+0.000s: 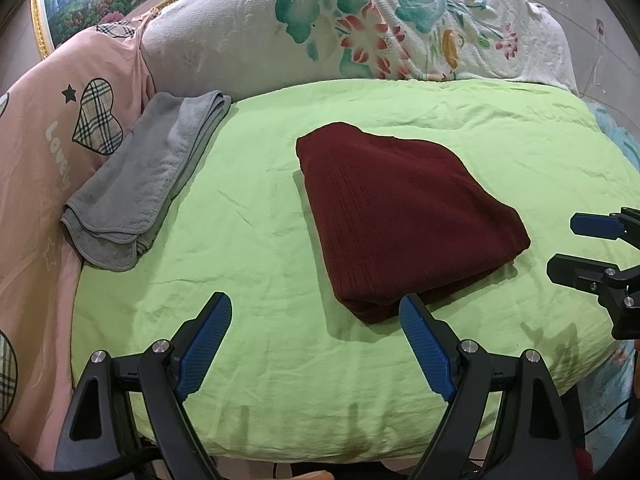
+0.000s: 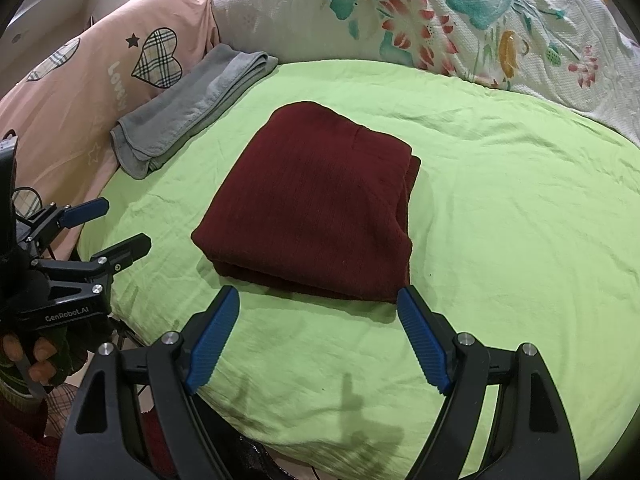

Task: Fold large clothes

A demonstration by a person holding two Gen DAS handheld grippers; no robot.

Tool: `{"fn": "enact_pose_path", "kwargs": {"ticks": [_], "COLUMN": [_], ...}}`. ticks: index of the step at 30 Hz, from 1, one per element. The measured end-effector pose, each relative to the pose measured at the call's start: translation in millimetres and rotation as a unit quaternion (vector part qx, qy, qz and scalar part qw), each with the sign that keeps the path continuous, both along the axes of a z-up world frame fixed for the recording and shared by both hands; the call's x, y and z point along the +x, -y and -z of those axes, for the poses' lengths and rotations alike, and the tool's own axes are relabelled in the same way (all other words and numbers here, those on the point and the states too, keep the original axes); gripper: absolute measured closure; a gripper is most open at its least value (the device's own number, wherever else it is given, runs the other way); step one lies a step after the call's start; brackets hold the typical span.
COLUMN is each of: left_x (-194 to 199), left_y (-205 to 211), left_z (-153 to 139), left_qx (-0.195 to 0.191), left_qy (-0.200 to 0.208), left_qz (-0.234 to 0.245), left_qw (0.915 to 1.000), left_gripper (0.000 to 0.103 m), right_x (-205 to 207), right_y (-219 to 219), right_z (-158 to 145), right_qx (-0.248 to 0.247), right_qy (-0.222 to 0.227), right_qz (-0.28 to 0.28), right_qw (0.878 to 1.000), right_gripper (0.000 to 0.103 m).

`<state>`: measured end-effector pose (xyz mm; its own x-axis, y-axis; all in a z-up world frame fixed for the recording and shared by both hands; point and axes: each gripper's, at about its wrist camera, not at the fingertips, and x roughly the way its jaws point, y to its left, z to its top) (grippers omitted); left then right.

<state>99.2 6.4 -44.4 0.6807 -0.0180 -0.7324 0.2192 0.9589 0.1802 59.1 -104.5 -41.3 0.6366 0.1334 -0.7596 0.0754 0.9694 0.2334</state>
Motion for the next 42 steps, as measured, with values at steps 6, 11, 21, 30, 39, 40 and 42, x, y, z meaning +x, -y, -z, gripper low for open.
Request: {"fn": "enact_pose_path", "kwargs": {"ticks": [6, 11, 21, 30, 39, 40, 42], "left_x": [3.3, 3.9, 1.6, 0.1, -1.9, -2.2, -2.9], "left_y": [-1.0, -1.2, 1.3, 2.8, 5.3, 5.8, 6.8], "left_z": [0.3, 1.3, 1.4, 1.6, 2.1, 2.3, 2.4], "left_qx": [-0.003, -0.003, 0.0, 0.001, 0.0, 0.001, 0.002], "left_qy": [-0.002, -0.002, -0.001, -0.003, -0.005, -0.005, -0.005], "left_qz": [0.002, 0.0, -0.003, -0.002, -0.001, 0.0, 0.001], "left_qw": [1.0, 1.0, 1.0, 1.0, 1.0, 1.0, 1.0], "left_gripper": [0.017, 0.017, 0.017, 0.017, 0.017, 0.017, 0.017], "right_x": [-0.3, -0.6, -0.9, -0.3, -0.4, -0.7, -0.5], "right_y": [-0.1, 0.3, -2.8, -4.6, -4.1, -4.1, -6.0], "right_z": [0.1, 0.1, -1.2, -1.7, -1.4, -0.9, -0.6], "right_qx": [0.0, 0.001, 0.003, 0.004, 0.004, 0.003, 0.003], "right_qy": [0.0, 0.001, 0.001, 0.002, 0.002, 0.002, 0.001], "right_qz": [0.0, 0.0, 0.001, 0.002, 0.001, 0.001, 0.001], "right_qw": [1.0, 1.0, 1.0, 1.0, 1.0, 1.0, 1.0], "right_gripper": [0.022, 0.022, 0.022, 0.022, 0.022, 0.022, 0.022]}}
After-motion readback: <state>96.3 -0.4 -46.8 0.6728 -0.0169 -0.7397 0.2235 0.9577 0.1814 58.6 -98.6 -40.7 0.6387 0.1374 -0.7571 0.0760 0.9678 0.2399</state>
